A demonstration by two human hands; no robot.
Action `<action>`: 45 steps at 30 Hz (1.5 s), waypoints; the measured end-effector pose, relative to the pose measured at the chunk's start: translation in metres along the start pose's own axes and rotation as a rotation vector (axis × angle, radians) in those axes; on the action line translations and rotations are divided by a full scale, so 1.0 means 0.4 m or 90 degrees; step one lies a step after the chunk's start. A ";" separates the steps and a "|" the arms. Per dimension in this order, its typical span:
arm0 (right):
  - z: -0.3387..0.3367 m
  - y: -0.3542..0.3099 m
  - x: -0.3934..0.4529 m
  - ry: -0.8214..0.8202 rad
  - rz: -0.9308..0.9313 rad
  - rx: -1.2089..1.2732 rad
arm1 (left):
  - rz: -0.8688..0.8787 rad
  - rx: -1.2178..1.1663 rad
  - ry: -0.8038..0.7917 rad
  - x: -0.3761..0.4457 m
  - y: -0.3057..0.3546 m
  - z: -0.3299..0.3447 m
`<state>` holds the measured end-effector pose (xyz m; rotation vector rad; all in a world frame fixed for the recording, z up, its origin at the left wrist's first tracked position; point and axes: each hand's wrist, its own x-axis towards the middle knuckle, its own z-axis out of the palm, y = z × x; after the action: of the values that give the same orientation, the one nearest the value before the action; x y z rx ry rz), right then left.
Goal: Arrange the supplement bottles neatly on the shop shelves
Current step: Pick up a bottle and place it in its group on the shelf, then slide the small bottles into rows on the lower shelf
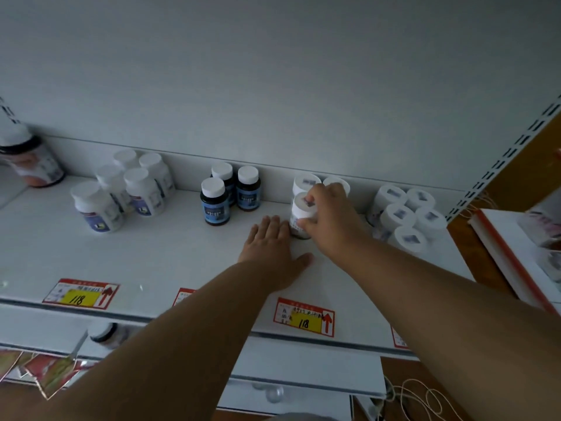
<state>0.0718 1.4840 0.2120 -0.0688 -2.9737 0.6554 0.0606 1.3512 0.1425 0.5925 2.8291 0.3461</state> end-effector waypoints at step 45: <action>0.529 -1.150 -0.459 -0.093 -0.191 0.195 | -0.242 -0.066 0.211 -1.041 -1.019 -0.221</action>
<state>0.2218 0.9670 0.1994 0.4550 -2.8842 1.0975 0.2600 0.7984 0.1869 -0.0346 3.1216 0.5568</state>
